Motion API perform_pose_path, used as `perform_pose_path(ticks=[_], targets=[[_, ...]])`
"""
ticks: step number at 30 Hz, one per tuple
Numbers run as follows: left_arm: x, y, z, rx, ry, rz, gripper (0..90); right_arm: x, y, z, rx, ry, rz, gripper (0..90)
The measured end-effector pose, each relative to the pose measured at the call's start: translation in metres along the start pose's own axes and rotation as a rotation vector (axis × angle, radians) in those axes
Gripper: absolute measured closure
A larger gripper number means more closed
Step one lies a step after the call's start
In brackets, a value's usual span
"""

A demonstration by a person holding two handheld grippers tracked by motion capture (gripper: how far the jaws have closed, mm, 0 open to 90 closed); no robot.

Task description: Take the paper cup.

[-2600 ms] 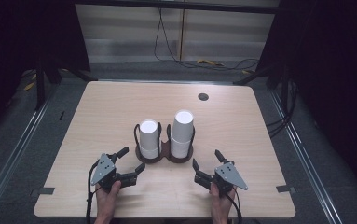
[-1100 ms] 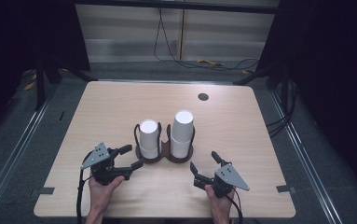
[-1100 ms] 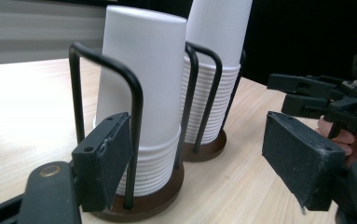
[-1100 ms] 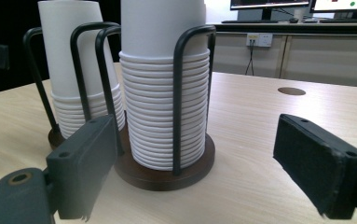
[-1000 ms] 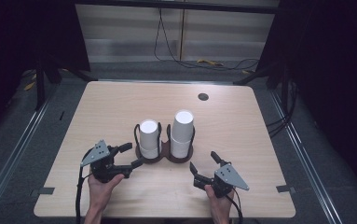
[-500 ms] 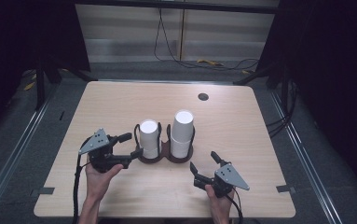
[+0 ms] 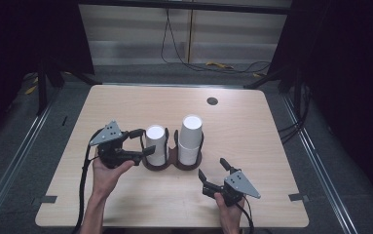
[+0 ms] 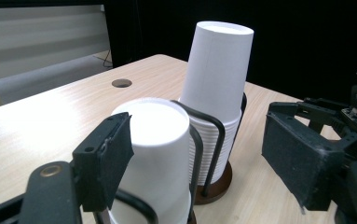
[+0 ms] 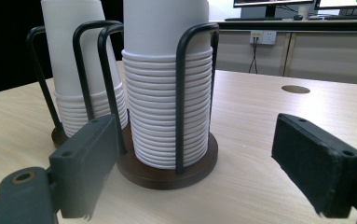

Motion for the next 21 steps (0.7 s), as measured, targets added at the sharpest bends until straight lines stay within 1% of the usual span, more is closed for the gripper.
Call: perform_pose_path(ticks=[2,3,5,6,8,12,15,16,18,20,21], targets=[[-0.001,0.002,0.005,-0.015,0.006,0.003,25.5,0.0,0.0,0.0,0.0,0.001,0.0,14.2],[-0.003,0.003,0.007,-0.024,0.007,0.012,25.5,0.0,0.0,0.0,0.0,0.001,0.0,14.2],[-0.006,0.005,0.011,-0.04,0.006,0.001,25.5,0.0,0.0,0.0,-0.001,0.0,0.001,14.3],[-0.007,0.006,0.013,-0.049,0.008,0.009,25.6,0.0,0.0,0.0,0.0,0.001,0.001,14.3],[-0.011,0.008,0.016,-0.076,0.017,0.013,25.6,0.0,0.0,0.0,0.0,0.002,0.001,14.3],[-0.018,0.01,0.021,-0.12,0.015,0.012,25.6,0.0,0.0,0.0,-0.003,0.002,0.005,14.3],[-0.022,0.015,0.022,-0.169,0.016,0.004,26.2,0.0,0.0,0.0,-0.003,0.003,0.003,14.4],[-0.022,0.015,0.022,-0.169,0.016,0.004,26.2,0.0,0.0,0.0,-0.003,0.003,0.003,14.4],[-0.024,0.018,0.023,-0.213,0.016,0.001,26.2,0.0,0.0,0.0,-0.006,0.001,0.003,14.4],[-0.027,0.021,0.023,-0.245,0.016,0.001,26.2,0.0,0.0,0.0,-0.003,0.001,0.004,14.3],[-0.027,0.021,0.023,-0.245,0.016,0.001,26.2,0.0,0.0,0.0,-0.003,0.001,0.004,14.3]])
Point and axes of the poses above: each handheld gripper's, and its own axes: y roughly forward along the jaws, z roughly out of its top, x roughly to its right, the point moved 8 cm from there along y, roughly forward along the jaws, and after that the axes turned 8 degrees about -z, right-handed, at the moved point
